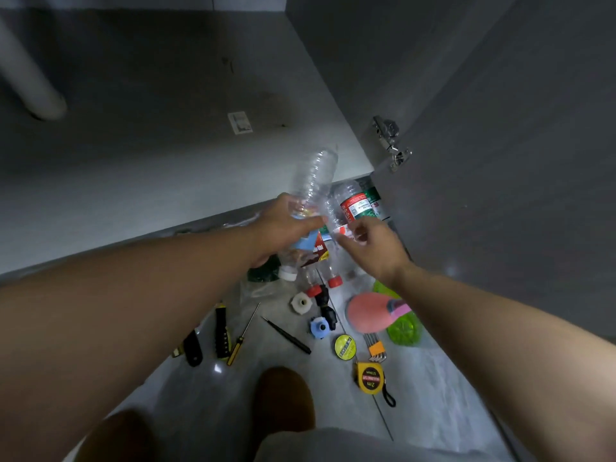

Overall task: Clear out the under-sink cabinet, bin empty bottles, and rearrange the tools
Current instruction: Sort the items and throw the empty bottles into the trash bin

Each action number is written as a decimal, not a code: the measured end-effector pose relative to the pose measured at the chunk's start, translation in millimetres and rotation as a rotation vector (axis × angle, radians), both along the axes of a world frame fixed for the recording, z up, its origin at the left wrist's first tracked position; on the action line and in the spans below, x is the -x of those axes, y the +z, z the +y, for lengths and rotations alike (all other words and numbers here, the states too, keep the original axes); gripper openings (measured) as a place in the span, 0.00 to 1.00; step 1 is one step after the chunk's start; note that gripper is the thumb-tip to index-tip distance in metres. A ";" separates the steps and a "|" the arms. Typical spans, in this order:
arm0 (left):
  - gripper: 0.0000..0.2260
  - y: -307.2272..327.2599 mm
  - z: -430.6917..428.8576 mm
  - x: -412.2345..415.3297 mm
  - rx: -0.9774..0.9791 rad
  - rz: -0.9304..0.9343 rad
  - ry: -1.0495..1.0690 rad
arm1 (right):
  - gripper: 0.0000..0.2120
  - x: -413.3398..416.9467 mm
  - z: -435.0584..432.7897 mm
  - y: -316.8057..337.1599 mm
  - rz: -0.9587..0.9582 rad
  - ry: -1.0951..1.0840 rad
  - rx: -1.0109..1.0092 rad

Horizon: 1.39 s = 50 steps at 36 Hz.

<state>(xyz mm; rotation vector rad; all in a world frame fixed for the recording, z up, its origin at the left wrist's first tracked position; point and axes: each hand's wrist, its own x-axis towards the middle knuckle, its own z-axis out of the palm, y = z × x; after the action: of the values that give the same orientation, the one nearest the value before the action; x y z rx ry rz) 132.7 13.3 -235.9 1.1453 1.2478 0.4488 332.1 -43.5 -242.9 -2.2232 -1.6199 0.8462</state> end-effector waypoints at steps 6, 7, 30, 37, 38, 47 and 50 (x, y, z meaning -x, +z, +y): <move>0.29 -9.3 7.9 20.3 0.106 0.018 0.040 | 0.36 -32.4 21.8 -21.5 -0.444 -0.053 0.241; 0.29 -10.2 8.6 22.0 0.116 0.022 0.039 | 0.38 -32.5 25.7 -23.9 -0.450 -0.079 0.271; 0.28 72.8 -10.7 0.0 0.127 0.068 -0.032 | 0.31 -24.7 19.9 50.5 -0.256 -0.206 0.193; 0.21 166.0 -63.1 -30.9 0.054 -0.090 -0.003 | 0.14 -27.7 -39.2 137.4 0.144 -0.283 0.000; 0.20 178.1 -71.0 -37.2 0.039 -0.096 -0.023 | 0.13 -28.8 -52.2 148.0 0.216 -0.307 -0.023; 0.18 254.1 -163.8 -99.8 -0.048 0.002 -0.403 | 0.16 -71.2 -194.3 223.9 0.620 -0.429 0.045; 0.10 264.2 -200.0 -121.2 -0.044 0.038 -0.517 | 0.13 -95.5 -245.6 242.9 0.635 -0.437 0.144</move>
<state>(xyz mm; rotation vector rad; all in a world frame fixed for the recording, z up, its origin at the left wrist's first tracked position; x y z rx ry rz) 253.9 -186.7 28.3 1.4617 0.9281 0.0656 427.6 -289.0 0.0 -1.9768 -0.7731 1.3718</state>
